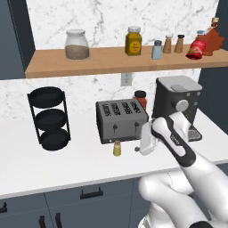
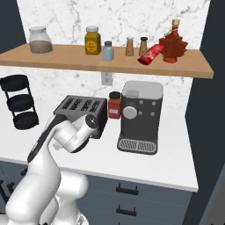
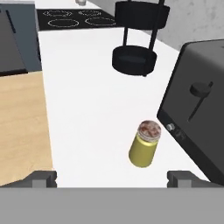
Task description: Put the shaker and condiment bottle from the counter next to their counterparts in the cabinet.
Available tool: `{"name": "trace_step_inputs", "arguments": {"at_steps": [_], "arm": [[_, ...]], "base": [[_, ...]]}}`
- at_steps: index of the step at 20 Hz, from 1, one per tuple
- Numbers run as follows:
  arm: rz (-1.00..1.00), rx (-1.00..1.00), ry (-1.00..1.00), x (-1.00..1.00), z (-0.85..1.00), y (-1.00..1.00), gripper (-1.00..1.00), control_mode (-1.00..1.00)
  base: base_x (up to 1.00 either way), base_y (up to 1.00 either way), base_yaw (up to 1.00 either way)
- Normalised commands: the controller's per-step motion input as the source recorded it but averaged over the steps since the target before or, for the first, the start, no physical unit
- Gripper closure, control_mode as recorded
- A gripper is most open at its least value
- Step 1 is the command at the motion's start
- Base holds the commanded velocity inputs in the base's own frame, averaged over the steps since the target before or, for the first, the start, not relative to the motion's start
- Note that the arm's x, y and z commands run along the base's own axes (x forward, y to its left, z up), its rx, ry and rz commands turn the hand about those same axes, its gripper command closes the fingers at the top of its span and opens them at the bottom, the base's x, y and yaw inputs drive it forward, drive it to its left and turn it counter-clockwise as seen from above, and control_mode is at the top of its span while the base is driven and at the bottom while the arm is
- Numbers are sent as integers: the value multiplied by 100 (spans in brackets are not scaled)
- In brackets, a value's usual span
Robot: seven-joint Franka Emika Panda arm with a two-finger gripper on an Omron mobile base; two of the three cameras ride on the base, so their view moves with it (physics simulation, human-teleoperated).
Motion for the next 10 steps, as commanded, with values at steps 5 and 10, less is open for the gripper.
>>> {"name": "trace_step_inputs", "arguments": {"at_steps": [5,10], "arm": [[-5,2,-10,0,-74,26,-100,-100],[-3,7,-8,-1,-56,12,-100,-100]], "base": [[0,0,0],[0,0,0]]}}
